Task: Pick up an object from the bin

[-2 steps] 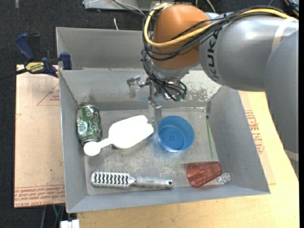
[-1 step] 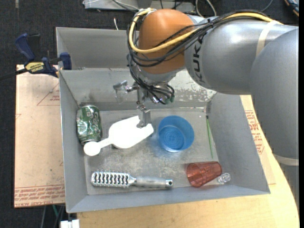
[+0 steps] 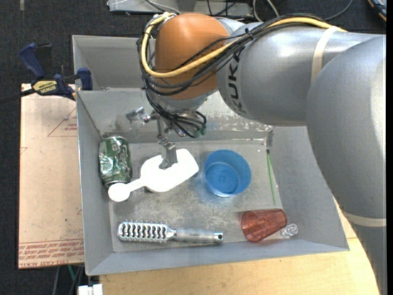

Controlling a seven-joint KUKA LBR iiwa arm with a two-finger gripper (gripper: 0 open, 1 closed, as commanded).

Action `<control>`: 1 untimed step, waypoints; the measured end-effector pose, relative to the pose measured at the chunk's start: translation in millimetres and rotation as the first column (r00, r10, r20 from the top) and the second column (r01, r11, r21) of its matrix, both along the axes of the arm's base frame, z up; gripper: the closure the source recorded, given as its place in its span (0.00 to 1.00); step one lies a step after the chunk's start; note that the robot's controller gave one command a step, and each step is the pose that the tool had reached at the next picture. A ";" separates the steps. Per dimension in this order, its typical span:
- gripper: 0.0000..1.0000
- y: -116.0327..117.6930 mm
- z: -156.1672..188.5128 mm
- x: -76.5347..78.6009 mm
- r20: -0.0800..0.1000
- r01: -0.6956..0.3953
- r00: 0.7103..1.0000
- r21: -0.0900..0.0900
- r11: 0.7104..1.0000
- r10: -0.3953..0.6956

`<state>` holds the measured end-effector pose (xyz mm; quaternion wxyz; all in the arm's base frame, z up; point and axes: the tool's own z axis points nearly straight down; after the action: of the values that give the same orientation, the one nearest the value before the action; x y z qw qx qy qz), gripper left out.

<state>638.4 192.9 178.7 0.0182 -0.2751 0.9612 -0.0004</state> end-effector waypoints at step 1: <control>0.00 18.1 -53.4 -8.8 0.006 -0.103 0.995 -0.003 0.995 0.103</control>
Offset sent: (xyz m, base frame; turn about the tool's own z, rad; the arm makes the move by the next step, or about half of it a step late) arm -0.0336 0.0586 -0.0688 -0.4872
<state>629.5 211.0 125.3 0.0208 -0.3241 0.9458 -0.0015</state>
